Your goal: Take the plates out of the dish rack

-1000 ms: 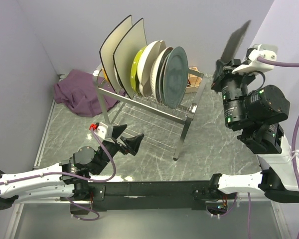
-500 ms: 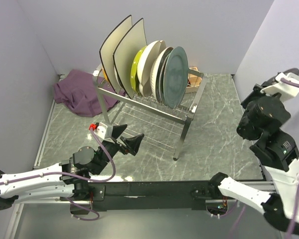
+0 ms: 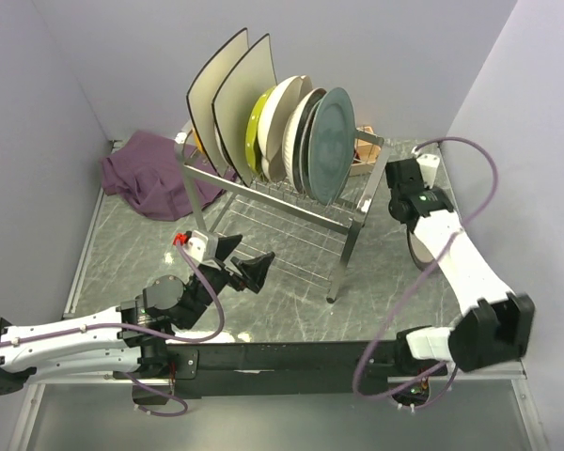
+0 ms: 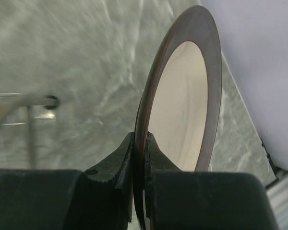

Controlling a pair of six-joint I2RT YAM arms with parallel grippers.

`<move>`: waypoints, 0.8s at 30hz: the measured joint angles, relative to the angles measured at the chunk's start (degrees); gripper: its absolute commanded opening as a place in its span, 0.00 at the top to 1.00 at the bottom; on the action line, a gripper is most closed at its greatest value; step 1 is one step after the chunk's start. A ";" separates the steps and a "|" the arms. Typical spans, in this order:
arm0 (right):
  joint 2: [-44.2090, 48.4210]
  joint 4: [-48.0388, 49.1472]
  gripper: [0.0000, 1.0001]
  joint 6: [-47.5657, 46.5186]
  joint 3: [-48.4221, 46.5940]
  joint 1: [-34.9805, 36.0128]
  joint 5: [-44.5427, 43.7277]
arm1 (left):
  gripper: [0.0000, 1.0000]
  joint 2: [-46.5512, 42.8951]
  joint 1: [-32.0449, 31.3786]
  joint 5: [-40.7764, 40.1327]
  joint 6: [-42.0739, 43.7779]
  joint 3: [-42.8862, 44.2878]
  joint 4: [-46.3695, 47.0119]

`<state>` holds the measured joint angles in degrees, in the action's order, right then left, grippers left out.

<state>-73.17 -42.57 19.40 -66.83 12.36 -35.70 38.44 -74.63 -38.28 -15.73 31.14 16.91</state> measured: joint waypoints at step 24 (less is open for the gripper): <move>-23.89 8.46 1.00 0.11 -7.93 -14.84 5.86 | 0.01 1.81 0.02 -1.73 -0.20 -0.92 2.14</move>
<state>-97.06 -34.11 19.51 -74.76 -2.48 -29.85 40.25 -74.61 -40.01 -15.92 30.22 19.05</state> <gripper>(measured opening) 0.123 0.995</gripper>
